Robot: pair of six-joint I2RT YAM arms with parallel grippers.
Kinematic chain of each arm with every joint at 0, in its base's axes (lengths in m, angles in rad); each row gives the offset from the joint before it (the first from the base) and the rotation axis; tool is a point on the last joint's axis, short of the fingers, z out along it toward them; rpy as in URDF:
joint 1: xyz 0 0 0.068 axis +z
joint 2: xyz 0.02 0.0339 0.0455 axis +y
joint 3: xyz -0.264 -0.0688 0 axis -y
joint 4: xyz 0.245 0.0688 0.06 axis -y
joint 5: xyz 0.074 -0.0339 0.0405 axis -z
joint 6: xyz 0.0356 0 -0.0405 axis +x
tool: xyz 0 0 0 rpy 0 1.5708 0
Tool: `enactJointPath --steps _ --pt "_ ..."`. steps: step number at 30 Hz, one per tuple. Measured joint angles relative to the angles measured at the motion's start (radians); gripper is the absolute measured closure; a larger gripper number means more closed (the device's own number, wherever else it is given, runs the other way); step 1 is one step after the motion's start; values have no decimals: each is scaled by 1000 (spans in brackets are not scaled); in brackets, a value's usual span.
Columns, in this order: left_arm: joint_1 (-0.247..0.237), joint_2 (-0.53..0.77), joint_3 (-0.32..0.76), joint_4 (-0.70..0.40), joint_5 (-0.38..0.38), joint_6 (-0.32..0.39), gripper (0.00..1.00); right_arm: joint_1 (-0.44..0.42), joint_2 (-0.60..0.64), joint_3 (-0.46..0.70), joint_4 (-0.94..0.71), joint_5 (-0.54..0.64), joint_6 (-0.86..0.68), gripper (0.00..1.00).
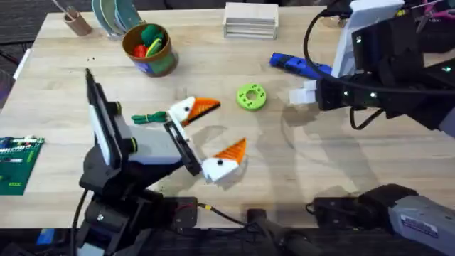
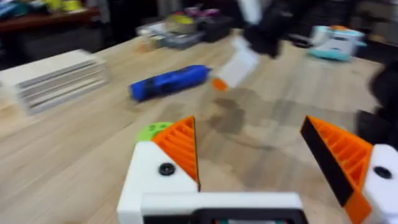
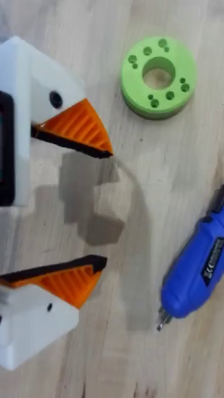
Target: Pick up the gripper from the table and insert it into the empty holder that is missing its gripper. Then pick up a screw, insert it into the mounting hole, and use the screwdriver to tighten it. Finally, clean up the table by picking up the vegetable and placing it into the bucket.
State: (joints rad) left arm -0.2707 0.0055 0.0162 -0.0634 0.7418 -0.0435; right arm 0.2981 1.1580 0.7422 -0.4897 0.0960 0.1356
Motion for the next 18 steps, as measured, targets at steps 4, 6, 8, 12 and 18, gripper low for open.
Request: enactJointPath --steps 4,6,8,12,18 --pt "0 0 95 -155 -144 -18 10 0 0 0 -9 -69 5 10" --pt "0 0 174 -288 -221 -25 10 0 0 0 -9 -117 7 10" --pt "0 2 250 -393 -289 -32 10 0 -8 0 -15 -155 13 10" --pt "0 58 413 -519 -417 -54 10 0 -49 0 -18 -194 39 10" --pt "0 300 643 -686 -564 -63 10 0 -106 0 -18 -210 56 10"
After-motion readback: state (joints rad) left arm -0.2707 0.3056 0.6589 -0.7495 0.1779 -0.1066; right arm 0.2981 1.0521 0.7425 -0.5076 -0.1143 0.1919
